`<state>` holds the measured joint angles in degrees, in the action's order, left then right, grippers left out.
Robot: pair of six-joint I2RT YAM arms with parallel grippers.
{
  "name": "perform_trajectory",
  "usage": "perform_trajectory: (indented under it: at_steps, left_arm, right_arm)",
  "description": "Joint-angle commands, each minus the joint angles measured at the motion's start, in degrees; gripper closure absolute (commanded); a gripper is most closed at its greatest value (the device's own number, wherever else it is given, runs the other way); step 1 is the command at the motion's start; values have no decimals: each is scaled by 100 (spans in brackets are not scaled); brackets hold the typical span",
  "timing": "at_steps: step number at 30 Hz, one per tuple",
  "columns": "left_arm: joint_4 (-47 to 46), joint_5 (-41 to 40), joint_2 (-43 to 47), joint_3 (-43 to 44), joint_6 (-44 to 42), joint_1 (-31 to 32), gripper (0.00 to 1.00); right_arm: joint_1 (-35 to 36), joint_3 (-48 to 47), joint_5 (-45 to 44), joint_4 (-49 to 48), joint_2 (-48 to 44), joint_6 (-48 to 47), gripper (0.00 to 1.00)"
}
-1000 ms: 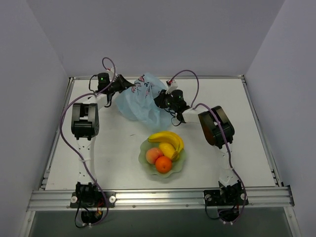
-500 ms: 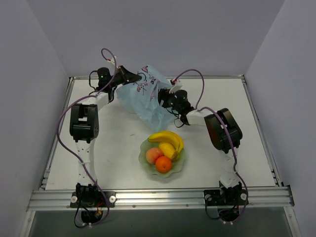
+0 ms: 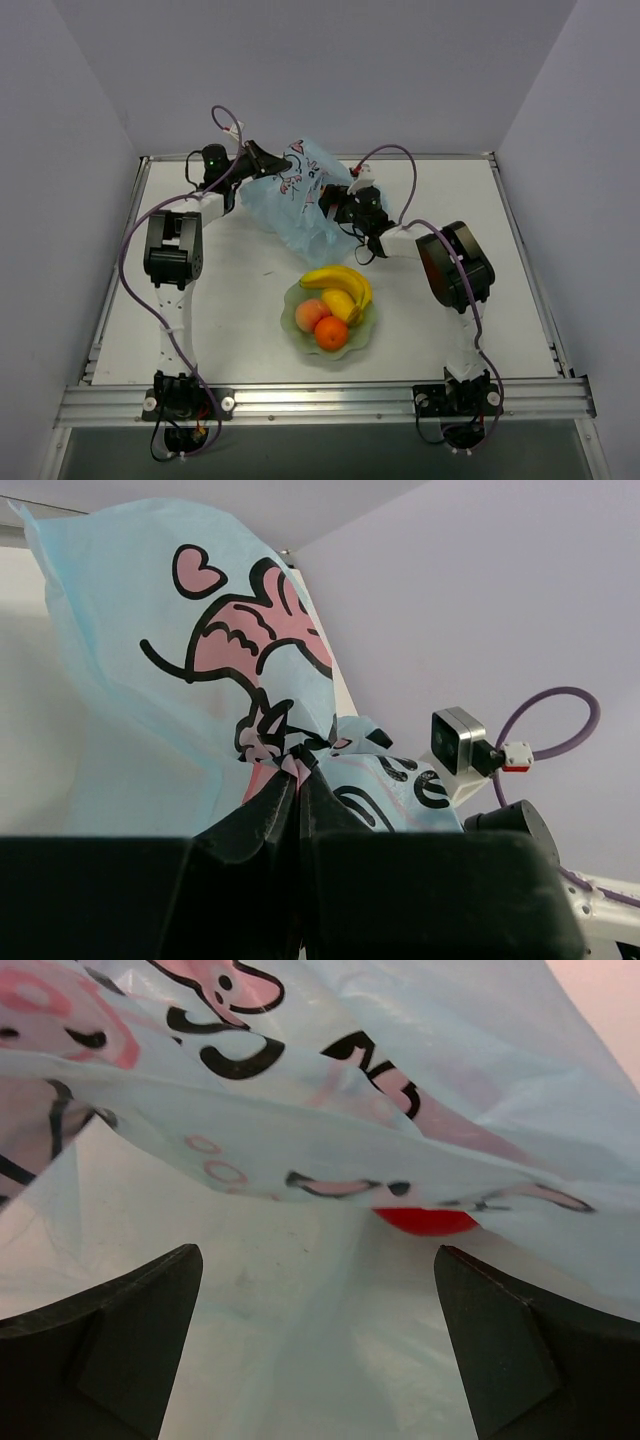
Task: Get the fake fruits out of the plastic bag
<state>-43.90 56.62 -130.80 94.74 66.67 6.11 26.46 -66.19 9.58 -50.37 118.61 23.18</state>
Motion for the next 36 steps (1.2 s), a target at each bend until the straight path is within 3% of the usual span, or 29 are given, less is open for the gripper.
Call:
perform_trajectory:
  at_steps: [1, 9, 15, 19, 21, 25, 28, 36]
  left_arm:
    - [328, -72, -59, 615, -407, -48, 98]
    - [2480, -836, -77, 1169, -1929, -48, 98]
    - [2693, -784, -121, 1187, -2114, 48, 98]
    - [2825, -784, -94, 1196, -2255, 48, 98]
    - [2878, -775, -156, 1266, -2255, 48, 98]
    - [2940, -810, -331, 1494, -2255, 48, 98]
    - [3027, -872, -498, 1723, -2247, 40, 98]
    - [3247, -960, -920, 2241, -2194, -48, 98]
  right_arm:
    - [35, -209, -483, 290, -110, -331, 2]
    - [61, -1254, -1317, 1424, 346, -639, 0]
    - [44, -2448, -1205, 2066, 1136, -745, 0]
    - [61, -2767, -1055, 2146, 1419, -701, 0]
    - [53, -2715, -1081, 2067, 1394, -701, 8]
    - [79, -2241, -1046, 1629, 964, -762, 49]
    - [140, -1731, -1029, 1452, 463, -859, 65]
    - [176, 50, -616, 933, -951, -569, 66]
